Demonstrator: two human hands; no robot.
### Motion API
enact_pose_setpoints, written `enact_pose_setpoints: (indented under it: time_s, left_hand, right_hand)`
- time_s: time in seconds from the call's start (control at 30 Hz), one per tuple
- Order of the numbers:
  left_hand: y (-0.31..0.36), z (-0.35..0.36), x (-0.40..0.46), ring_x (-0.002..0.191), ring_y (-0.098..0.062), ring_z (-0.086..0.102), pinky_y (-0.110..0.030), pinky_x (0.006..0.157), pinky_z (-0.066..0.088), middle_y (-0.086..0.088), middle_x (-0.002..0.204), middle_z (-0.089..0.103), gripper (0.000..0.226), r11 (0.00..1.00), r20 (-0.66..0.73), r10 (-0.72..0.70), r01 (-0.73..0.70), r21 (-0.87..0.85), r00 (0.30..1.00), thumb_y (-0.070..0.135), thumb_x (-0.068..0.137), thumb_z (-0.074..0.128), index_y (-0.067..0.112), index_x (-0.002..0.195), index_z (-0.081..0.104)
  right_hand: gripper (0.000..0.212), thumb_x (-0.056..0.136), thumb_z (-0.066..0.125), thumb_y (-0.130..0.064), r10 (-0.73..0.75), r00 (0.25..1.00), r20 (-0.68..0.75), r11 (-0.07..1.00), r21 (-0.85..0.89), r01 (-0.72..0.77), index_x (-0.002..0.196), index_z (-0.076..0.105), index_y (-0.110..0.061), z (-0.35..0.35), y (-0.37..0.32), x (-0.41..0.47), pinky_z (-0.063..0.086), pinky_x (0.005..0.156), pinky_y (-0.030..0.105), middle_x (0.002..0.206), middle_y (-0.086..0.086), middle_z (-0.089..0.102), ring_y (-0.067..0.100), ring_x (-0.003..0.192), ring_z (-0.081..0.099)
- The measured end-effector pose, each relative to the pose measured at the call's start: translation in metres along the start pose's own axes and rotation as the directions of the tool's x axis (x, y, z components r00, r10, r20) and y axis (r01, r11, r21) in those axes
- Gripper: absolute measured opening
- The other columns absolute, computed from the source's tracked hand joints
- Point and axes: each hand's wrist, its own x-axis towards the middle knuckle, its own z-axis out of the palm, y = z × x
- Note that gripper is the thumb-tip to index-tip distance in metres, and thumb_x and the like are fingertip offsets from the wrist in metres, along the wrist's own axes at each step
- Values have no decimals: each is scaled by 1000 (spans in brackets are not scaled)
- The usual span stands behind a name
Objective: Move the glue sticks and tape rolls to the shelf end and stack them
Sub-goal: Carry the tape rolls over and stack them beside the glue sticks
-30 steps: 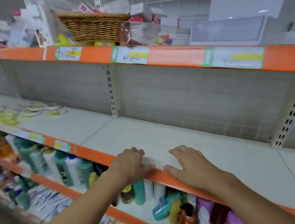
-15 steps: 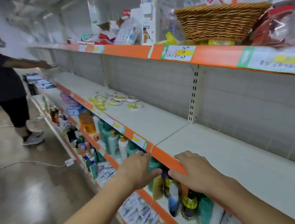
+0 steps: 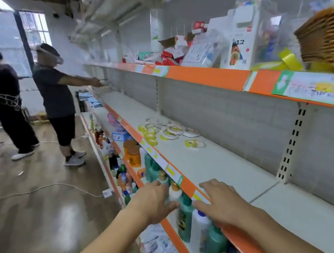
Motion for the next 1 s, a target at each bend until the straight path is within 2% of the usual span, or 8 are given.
enact_pose_setpoints:
  time_s: [0.1, 0.4, 0.57, 0.67, 0.77, 0.9, 1.0]
  left_hand:
    - [-28, -10, 43, 121, -28, 50, -42, 96, 46, -8, 128, 54, 63, 999, -25, -20, 19, -43, 999, 64, 92, 45, 14, 130, 50]
    - [-78, 4, 122, 113, -23, 52, -39, 93, 45, -5, 124, 51, 56, 985, -35, -13, 7, -173, 999, 58, 95, 47, 18, 133, 50]
    - [-109, 3, 170, 121, -26, 48, -36, 96, 43, -7, 130, 51, 55, 972, -114, 13, -39, -230, 993, 50, 97, 48, 15, 139, 46]
    - [-124, 8, 208, 118, -26, 47, -37, 95, 43, -7, 125, 51, 52, 970, -81, 71, -87, -226, 994, 52, 97, 47, 14, 132, 50]
    - [-136, 12, 247, 121, -27, 47, -35, 97, 40, -8, 128, 51, 53, 969, -30, 135, -138, -203, 990, 52, 97, 46, 11, 130, 51]
    - [-140, 17, 299, 121, -28, 48, -36, 99, 39, -10, 130, 51, 54, 953, -24, 208, -208, -218, 978, 50, 97, 48, 9, 131, 50]
    - [-135, 23, 330, 120, -28, 48, -37, 100, 40, -10, 131, 51, 56, 933, -25, 293, -292, -209, 956, 52, 96, 48, 10, 132, 49]
  right_hand:
    - [70, 93, 47, -63, -1, 1000, 7, 1000, 6, 1, 149, 37, -23, -6, -2, 49, 32, 108, 34, 144, 2, 43, 24, 133, 42]
    - [69, 94, 46, -62, 61, 998, 19, 997, 46, -61, 149, 37, -22, 12, 12, 158, 34, 107, 32, 144, 2, 42, 21, 132, 43]
    - [64, 94, 48, -60, 152, 979, -135, 986, 85, -141, 146, 42, -22, 32, 15, 199, 33, 106, 30, 145, -1, 43, 18, 132, 43]
    - [68, 93, 51, -59, 244, 951, -190, 968, 108, -227, 148, 40, -20, 41, 20, 223, 31, 107, 30, 147, -1, 41, 19, 133, 41]
    - [76, 89, 56, -62, 367, 901, -229, 927, 166, -336, 148, 37, -19, 44, 24, 248, 32, 109, 33, 147, 3, 40, 23, 133, 42]
    - [72, 84, 64, -60, 492, 825, -280, 863, 283, -419, 142, 45, -21, 50, 27, 271, 33, 108, 34, 141, 4, 46, 25, 129, 45]
    - [75, 79, 65, -65, 562, 777, -284, 819, 321, -475, 139, 47, -24, 57, 30, 279, 34, 107, 34, 140, 2, 48, 24, 128, 45]
